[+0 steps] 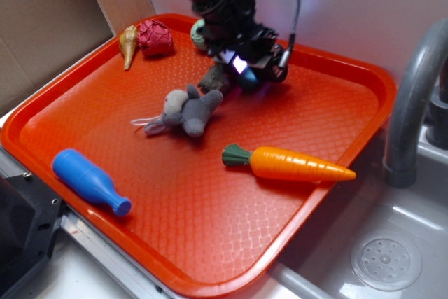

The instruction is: Grab the plastic pickle.

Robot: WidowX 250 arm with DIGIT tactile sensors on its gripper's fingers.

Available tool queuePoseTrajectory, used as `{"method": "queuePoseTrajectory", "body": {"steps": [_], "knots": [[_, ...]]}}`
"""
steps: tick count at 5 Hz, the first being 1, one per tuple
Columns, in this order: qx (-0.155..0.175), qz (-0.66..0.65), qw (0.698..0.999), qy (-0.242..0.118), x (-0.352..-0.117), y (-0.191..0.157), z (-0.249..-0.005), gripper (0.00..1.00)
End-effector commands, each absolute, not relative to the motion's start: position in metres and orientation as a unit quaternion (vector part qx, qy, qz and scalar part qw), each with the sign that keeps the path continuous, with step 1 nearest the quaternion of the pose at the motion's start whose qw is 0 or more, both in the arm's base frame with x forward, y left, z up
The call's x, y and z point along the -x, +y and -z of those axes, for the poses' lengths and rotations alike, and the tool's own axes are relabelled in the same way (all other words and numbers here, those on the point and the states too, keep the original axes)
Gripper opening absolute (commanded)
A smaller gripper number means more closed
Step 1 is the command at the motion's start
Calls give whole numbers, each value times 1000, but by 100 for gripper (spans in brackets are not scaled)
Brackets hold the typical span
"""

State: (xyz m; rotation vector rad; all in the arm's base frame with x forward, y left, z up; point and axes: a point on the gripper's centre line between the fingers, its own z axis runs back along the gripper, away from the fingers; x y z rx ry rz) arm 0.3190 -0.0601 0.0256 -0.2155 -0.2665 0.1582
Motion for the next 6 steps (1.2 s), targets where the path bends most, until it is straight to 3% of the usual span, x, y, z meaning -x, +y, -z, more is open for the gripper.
{"method": "queuePoseTrajectory", "body": {"steps": [1, 2, 3, 4, 5, 6], "knots": [[72, -10, 990, -122, -304, -50, -54, 0], [52, 17, 991, -120, -275, -47, -104, 0], [47, 25, 993, -107, -264, -33, -154, 0], [103, -16, 988, -112, -232, 6, -200, 0], [110, -18, 989, -100, -206, 24, -199, 0], [72, -49, 990, -113, -186, 29, -192, 0]]}}
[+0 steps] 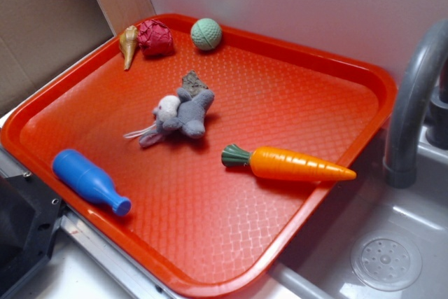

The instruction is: Grab the plastic pickle.

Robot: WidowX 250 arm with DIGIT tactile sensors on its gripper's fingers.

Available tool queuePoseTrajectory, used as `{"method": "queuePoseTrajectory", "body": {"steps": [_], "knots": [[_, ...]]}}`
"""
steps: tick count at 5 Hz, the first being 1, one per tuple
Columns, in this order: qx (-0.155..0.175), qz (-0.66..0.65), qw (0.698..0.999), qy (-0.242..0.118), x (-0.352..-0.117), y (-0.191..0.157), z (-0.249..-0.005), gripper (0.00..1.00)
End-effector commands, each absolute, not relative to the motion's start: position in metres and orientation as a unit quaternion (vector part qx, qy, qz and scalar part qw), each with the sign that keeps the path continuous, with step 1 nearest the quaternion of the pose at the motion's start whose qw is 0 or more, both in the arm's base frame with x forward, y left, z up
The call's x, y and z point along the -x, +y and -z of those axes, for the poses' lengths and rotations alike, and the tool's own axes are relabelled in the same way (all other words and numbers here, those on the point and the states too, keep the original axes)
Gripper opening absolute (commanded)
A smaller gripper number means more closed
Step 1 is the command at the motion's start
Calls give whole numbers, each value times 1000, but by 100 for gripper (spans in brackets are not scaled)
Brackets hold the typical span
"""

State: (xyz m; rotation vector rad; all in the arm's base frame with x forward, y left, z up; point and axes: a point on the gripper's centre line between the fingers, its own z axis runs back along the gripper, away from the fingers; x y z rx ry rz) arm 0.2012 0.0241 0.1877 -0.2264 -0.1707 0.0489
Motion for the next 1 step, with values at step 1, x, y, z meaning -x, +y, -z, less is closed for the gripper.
{"method": "queuePoseTrajectory", "body": {"steps": [1], "knots": [[42, -44, 992, -113, -185, 22, -183, 0]]}}
